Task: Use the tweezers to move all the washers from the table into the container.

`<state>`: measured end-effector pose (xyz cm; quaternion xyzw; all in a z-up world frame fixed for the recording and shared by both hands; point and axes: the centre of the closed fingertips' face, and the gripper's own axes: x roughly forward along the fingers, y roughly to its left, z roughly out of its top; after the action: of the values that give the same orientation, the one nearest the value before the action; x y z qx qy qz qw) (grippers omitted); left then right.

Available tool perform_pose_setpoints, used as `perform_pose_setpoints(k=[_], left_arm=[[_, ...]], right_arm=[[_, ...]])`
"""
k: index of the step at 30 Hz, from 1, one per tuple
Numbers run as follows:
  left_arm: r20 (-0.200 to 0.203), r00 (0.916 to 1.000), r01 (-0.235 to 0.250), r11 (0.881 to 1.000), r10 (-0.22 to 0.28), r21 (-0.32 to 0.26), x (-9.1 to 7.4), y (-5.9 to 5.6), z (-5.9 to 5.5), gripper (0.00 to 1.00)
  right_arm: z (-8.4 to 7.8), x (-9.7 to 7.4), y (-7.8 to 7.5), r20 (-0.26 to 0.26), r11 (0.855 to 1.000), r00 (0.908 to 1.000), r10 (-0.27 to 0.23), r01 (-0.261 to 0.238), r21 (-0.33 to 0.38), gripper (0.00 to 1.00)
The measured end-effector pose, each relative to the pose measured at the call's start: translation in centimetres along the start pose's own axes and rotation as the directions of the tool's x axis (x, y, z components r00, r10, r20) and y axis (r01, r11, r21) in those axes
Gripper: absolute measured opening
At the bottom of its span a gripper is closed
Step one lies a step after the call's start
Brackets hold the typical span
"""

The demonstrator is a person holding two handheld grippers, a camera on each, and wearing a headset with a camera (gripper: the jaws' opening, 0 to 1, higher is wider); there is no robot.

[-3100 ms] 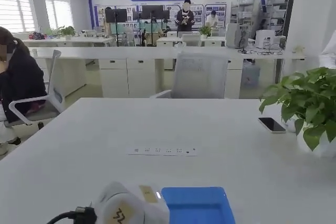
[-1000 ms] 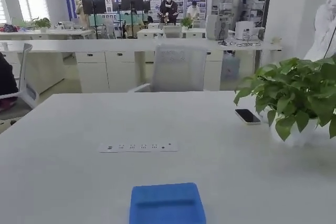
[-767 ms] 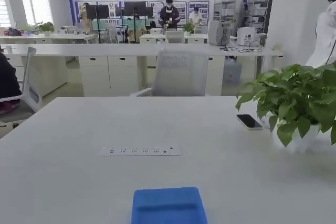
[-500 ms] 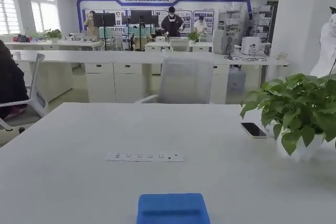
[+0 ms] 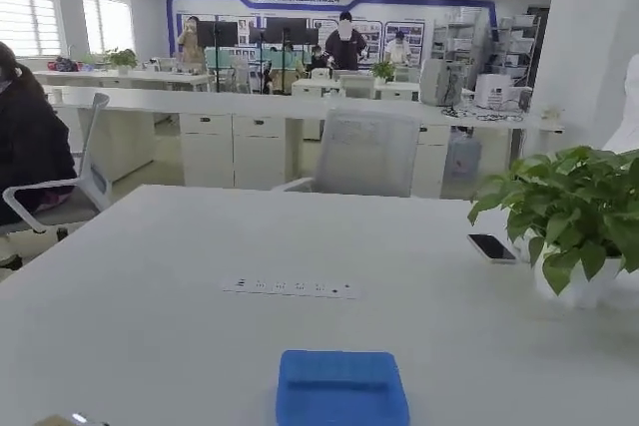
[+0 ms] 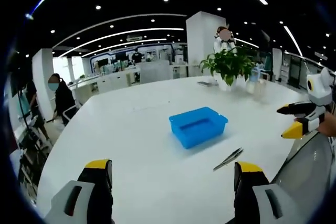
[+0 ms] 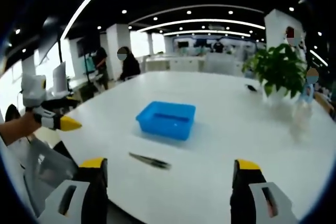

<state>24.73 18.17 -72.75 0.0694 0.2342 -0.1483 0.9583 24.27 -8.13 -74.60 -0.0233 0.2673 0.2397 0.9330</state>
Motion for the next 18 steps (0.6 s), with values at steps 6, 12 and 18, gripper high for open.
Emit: perform_pose_setpoints(k=[6,12,18], left_arm=[[0.018,0.9995,-0.027,1.0,0.027,0.007,-0.4,0.8,0.9,0.99],[0.004,0.9999,-0.015,1.0,0.015,0.0,-0.7,1.0,1.0,0.99],[-0.006,0.9997,-0.022,1.0,0.022,-0.009,-0.9,1.7,0.7,0.99]], right_arm=[[-0.1,0.0,-1.3,0.006,0.998,0.9991,-0.042,0.042,0.042,0.99],[0.0,-0.2,-2.6,0.017,0.992,0.9966,-0.081,0.079,0.098,0.99],[0.3,-0.2,-3.3,0.028,0.987,0.995,-0.096,0.092,0.134,0.97]])
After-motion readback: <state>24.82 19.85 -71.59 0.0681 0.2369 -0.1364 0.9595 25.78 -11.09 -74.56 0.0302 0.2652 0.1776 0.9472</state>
